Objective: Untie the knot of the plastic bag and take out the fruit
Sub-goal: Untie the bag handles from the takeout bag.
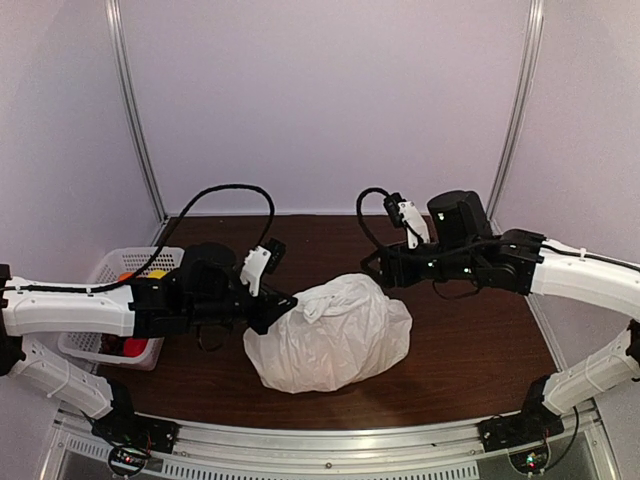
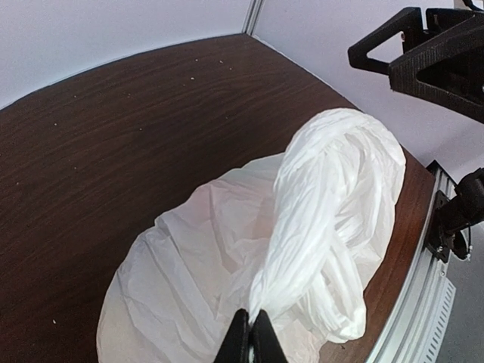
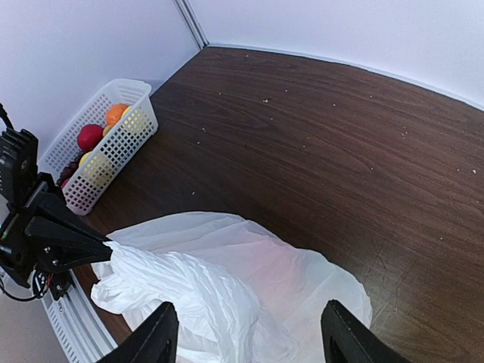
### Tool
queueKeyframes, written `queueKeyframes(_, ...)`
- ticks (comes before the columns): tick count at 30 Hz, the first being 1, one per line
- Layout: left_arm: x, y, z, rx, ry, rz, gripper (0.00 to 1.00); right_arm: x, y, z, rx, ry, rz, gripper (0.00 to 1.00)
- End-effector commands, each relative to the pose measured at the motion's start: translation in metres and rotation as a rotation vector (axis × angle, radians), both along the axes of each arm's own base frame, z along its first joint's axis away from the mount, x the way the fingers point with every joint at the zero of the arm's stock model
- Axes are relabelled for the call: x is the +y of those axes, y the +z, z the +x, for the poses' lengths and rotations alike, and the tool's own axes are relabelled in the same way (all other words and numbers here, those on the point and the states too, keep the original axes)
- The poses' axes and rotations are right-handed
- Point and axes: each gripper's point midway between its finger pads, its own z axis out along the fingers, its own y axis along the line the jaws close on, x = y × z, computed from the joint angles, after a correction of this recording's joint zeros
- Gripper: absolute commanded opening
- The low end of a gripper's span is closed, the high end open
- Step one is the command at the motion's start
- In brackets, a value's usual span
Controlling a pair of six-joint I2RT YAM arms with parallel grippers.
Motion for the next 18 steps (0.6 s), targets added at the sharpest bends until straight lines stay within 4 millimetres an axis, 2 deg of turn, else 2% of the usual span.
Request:
queueKeyframes(1, -0.003, 0.013, 0.0, -0.04, -0.021, -0.041, 0.0, 0.012, -0.019, -0.012, 0.058, 0.158, -0.108, 0.66)
queueKeyframes(8, -0.003, 0.014, 0.0, -0.039, -0.021, -0.042, 0.0, 0.034, -0.021, -0.004, 0.072, 0.221, -0.131, 0.62)
queueKeyframes(18, -0.002, 0.012, -0.001, -0.033, -0.021, -0.033, 0.0, 0.046, -0.03, 0.008, 0.092, 0.233, -0.121, 0.52)
